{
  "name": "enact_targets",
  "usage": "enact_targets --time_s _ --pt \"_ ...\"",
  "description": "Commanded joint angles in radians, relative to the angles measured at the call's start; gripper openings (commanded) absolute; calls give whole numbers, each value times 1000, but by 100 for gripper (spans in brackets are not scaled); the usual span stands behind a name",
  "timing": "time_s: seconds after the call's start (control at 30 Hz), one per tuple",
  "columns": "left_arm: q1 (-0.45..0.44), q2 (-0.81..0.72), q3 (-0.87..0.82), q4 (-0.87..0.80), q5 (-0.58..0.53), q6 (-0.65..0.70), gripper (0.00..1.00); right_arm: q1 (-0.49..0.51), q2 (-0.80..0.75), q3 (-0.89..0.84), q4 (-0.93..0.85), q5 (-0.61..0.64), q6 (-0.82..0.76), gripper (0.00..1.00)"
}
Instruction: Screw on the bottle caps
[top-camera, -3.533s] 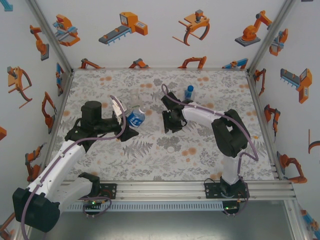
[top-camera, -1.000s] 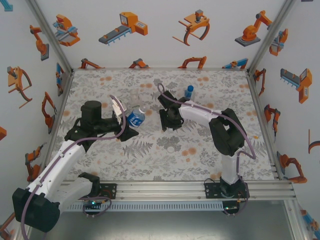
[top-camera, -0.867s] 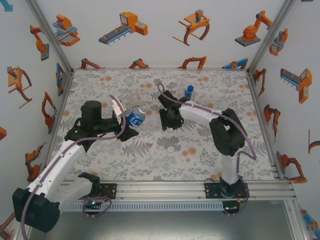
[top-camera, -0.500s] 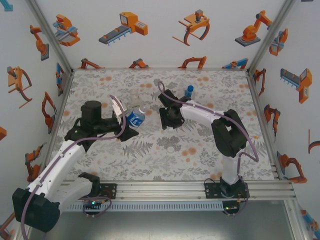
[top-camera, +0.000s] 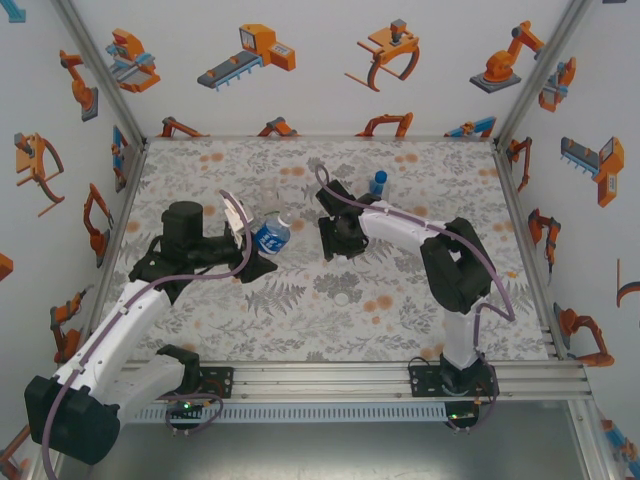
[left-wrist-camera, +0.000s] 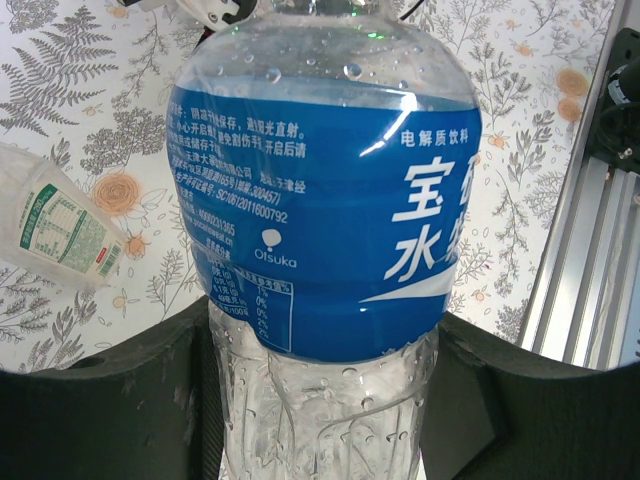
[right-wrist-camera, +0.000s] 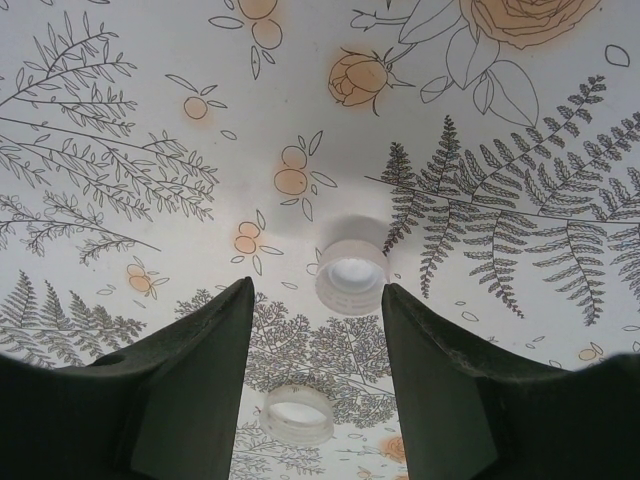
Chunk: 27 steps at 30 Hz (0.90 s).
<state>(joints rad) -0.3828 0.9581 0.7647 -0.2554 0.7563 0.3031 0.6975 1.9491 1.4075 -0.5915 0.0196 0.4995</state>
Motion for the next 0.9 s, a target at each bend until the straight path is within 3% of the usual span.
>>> enact_targets --time_s 0.0,0.87 --pt "4 -8 31 -6 31 20 0 7 17 19 -28 18 -5 52" --pt "3 -1 33 -8 36 20 0 -23 -18 -35 -9 -20 2 50"
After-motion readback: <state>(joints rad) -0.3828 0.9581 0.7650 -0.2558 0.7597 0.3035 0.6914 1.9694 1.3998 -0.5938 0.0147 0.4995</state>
